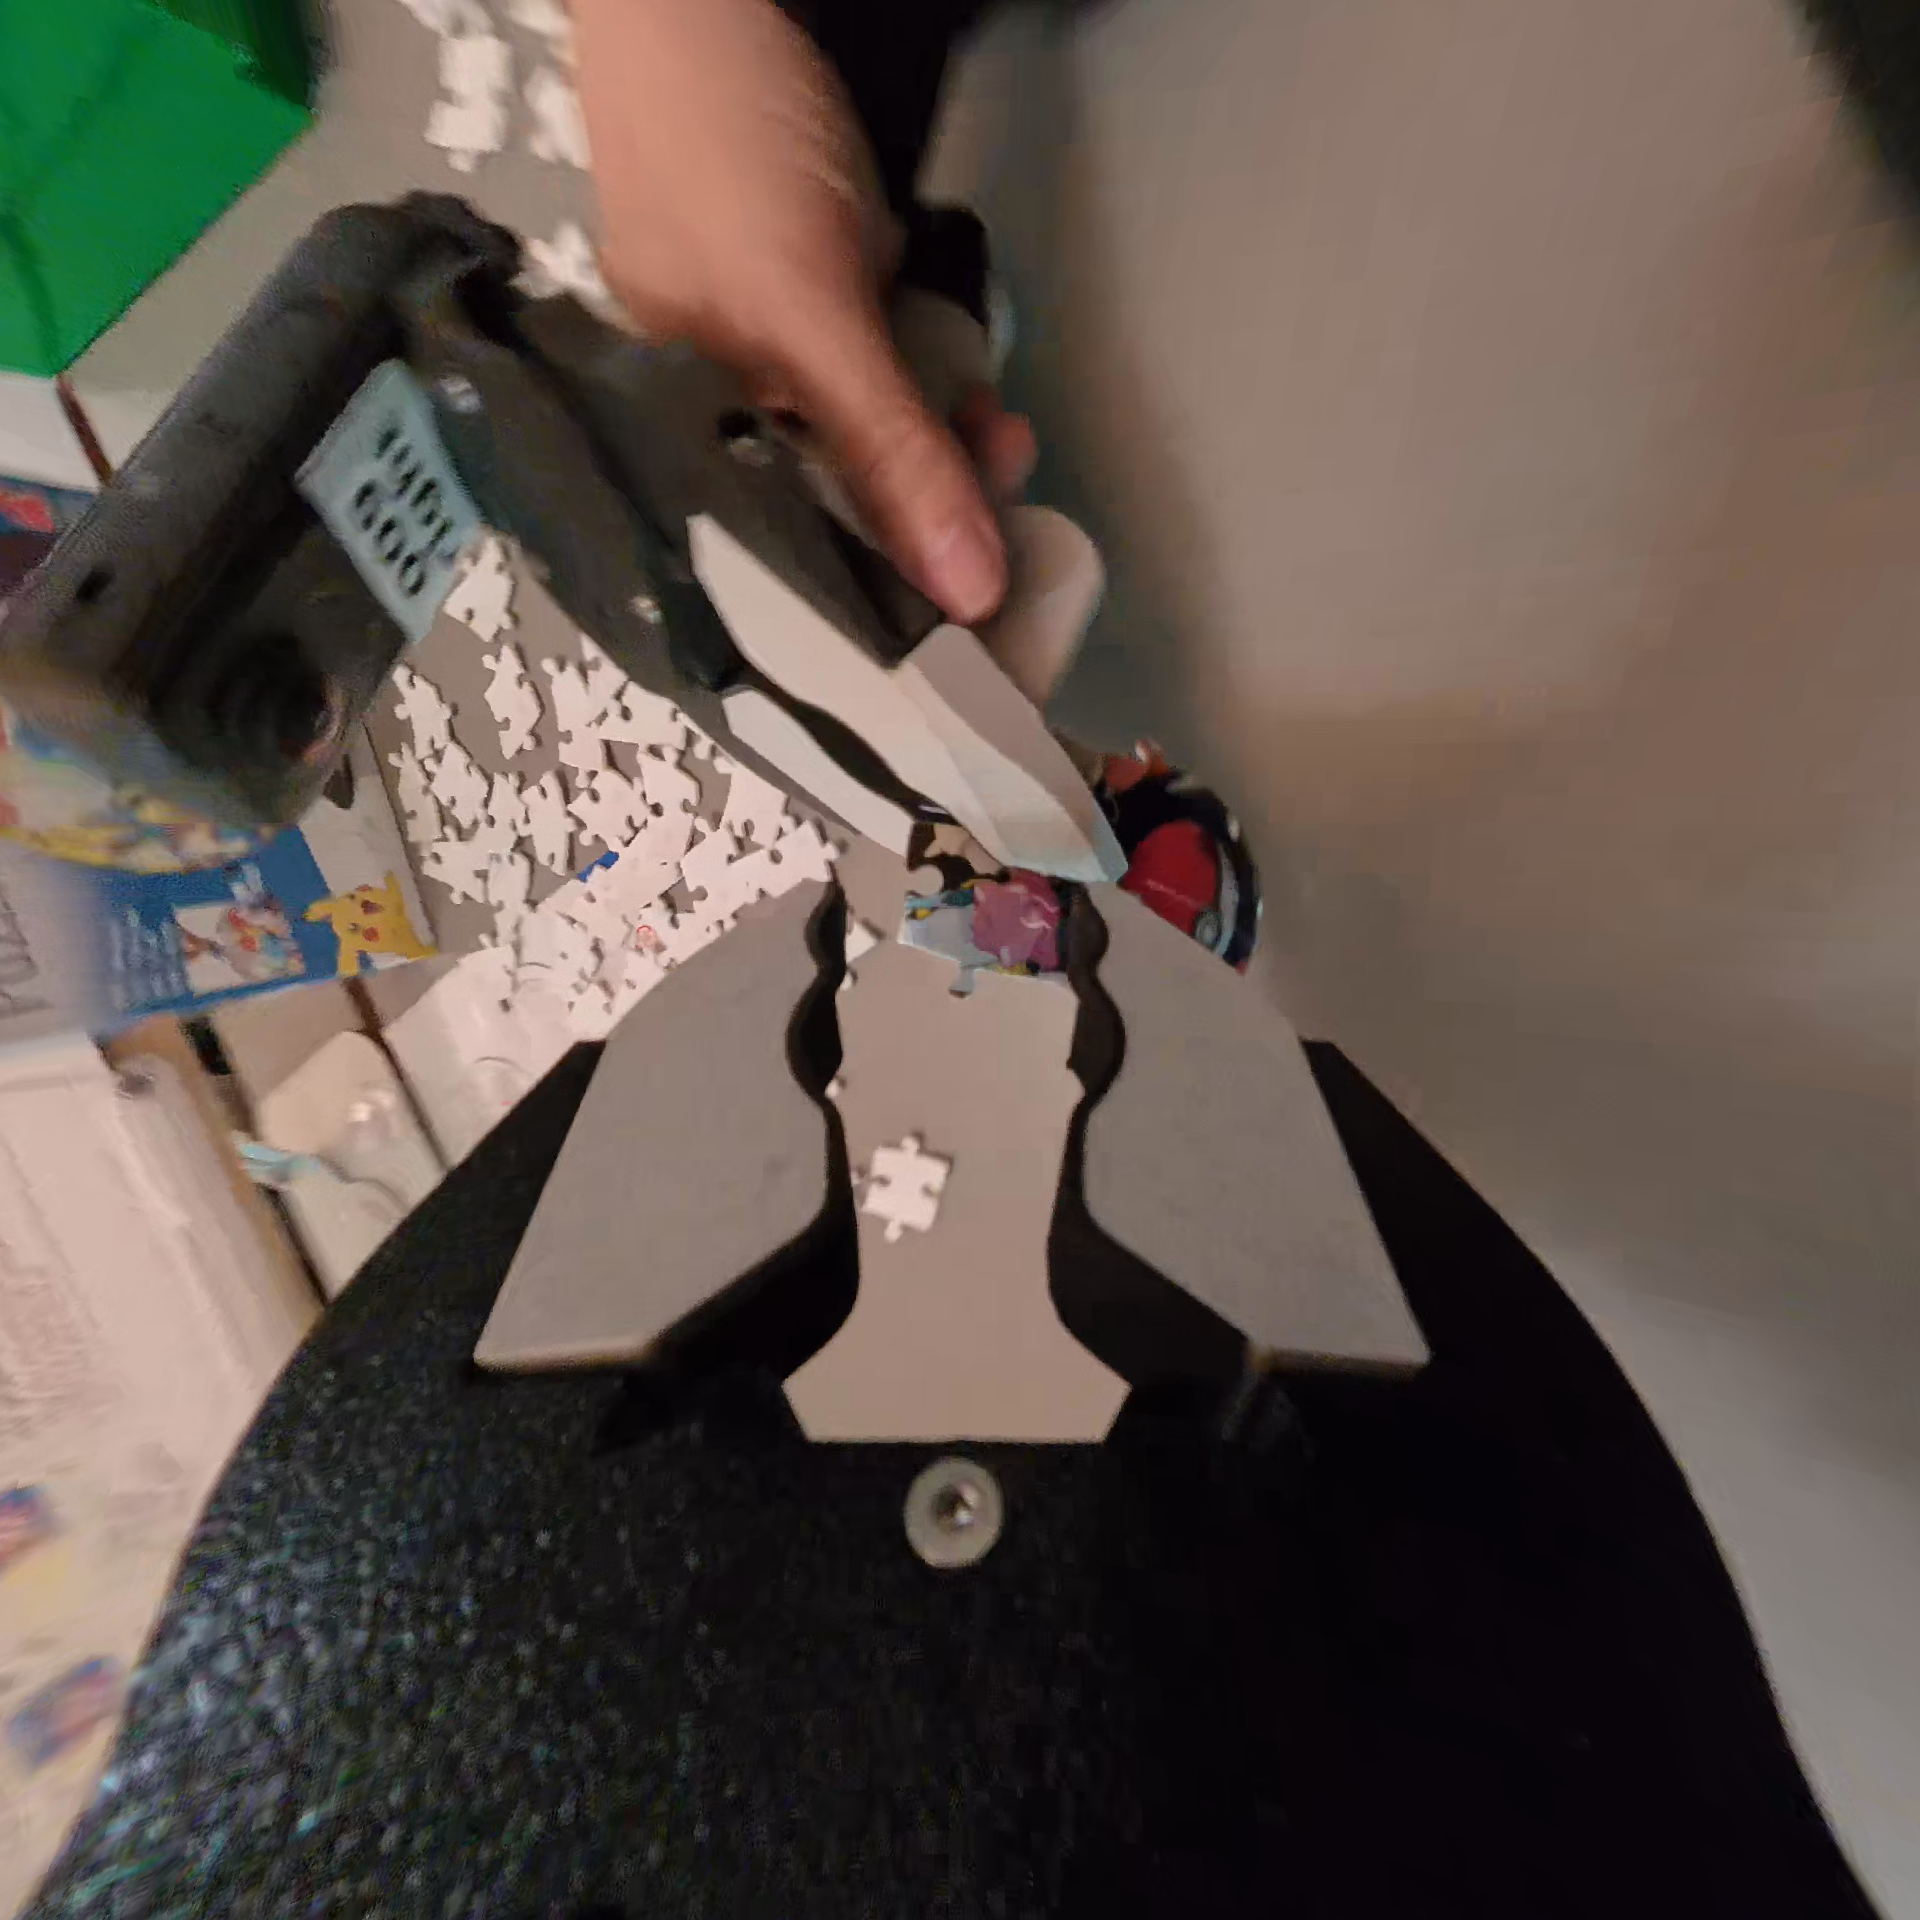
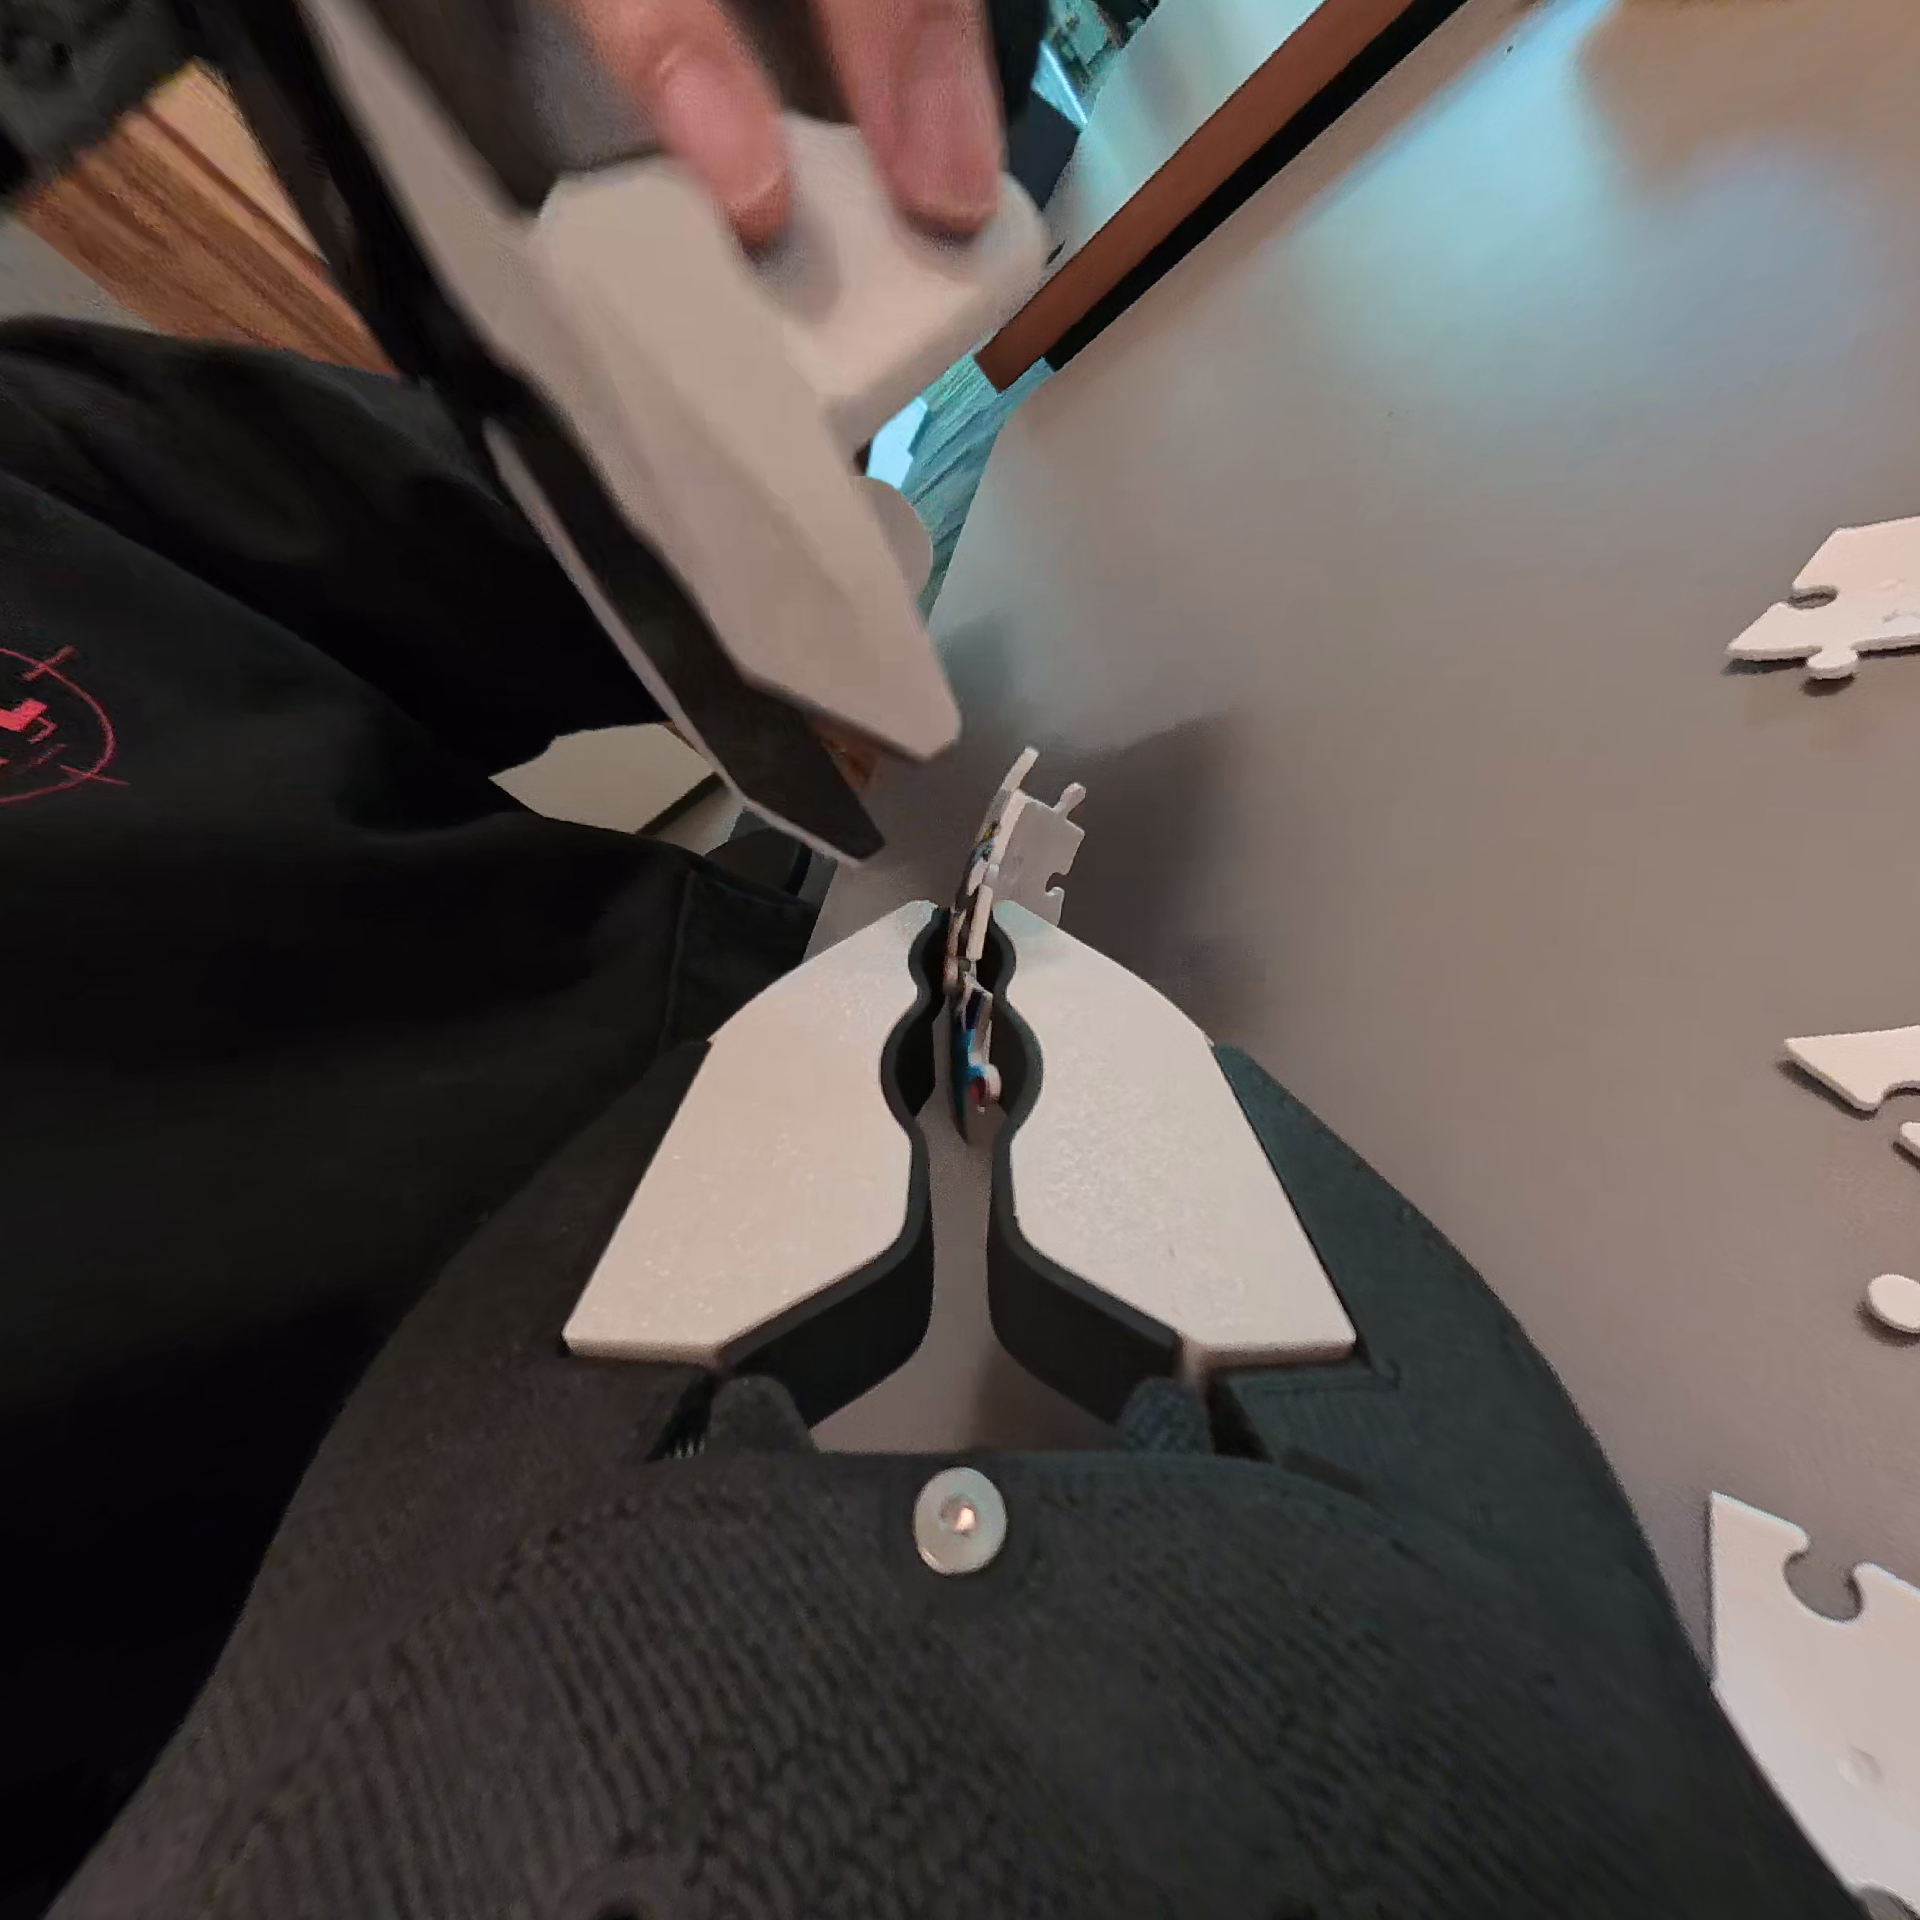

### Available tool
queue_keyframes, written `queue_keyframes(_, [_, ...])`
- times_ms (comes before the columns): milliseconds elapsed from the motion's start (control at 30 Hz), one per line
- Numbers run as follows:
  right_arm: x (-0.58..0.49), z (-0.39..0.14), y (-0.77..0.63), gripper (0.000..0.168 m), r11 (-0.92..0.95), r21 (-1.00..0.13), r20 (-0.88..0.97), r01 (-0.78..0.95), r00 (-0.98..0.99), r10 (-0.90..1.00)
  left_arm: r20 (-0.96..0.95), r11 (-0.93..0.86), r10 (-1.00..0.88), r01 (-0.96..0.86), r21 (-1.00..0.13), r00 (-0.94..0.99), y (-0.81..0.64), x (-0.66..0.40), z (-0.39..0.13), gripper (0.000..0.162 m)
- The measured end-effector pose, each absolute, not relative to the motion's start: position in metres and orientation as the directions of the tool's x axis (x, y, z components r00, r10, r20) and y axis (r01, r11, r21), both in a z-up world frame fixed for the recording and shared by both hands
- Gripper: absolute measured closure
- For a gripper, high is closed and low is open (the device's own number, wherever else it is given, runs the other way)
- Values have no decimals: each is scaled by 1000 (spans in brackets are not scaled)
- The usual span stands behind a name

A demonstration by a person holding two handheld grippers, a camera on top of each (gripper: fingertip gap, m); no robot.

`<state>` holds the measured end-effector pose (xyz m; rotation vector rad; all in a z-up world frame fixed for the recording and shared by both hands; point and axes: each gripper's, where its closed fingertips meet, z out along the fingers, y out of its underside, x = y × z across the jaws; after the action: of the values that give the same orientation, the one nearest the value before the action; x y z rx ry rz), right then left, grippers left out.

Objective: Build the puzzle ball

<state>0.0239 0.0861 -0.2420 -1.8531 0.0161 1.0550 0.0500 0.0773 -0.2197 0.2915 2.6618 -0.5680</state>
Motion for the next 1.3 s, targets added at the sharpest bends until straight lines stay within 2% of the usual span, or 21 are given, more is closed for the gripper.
queue_keyframes(67, [24, -238, 85, 163, -517, -758, -631, -398, 649, 425, -319, 832, -80, 114, -544, -944, 78, 52, -208, 122])
queue_keyframes(133, [24, -234, 84, 163, -498, -790, -584, -357, 685, 436, -123, 696, -252, -92, -712, -960, 81, 54, -198, 126])
queue_keyframes(233, [23, -226, 81, 163, -471, -828, -523, -303, 719, 457, 261, 429, -285, -367, -825, -922, 83, 42, -184, 133])
queue_keyframes(300, [22, -224, 80, 163, -467, -839, -500, -279, 733, 461, 438, 310, -230, -492, -814, -869, 85, 35, -180, 137])
queue_keyframes(367, [20, -223, 80, 163, -465, -847, -482, -258, 740, 469, 494, 307, -229, -544, -781, -839, 89, 33, -190, 143])
queue_keyframes(600, [15, -225, 81, 163, -480, -846, -474, -233, 741, 476, 491, 459, -228, -538, -707, -841, 82, 23, -219, 140])
queue_keyframes(667, [15, -225, 81, 163, -484, -846, -468, -224, 747, 473, 508, 477, -208, -540, -693, -836, 79, 20, -221, 143])
queue_keyframes(800, [13, -225, 81, 163, -486, -846, -467, -219, 745, 476, 519, 496, -190, -538, -682, -833, 78, 20, -223, 159])
queue_keyframes(900, [14, -225, 81, 163, -487, -840, -483, -238, 737, 472, 541, 484, -185, -555, -676, -820, 78, 20, -222, 160])
queue_keyframes(1133, [27, -214, 82, 131, -412, -856, -489, -313, 748, 448, 609, 314, -187, -635, -706, -770, 83, 31, -216, 160])
queue_keyframes(1233, [42, -210, 83, 130, -366, -864, -481, -345, 778, 404, 614, 187, -190, -642, -744, -766, 89, 41, -206, 161])
queue_keyframes(1300, [51, -207, 84, 136, -330, -863, -493, -384, 782, 381, 612, 103, -201, -638, -763, -764, 93, 48, -199, 161])
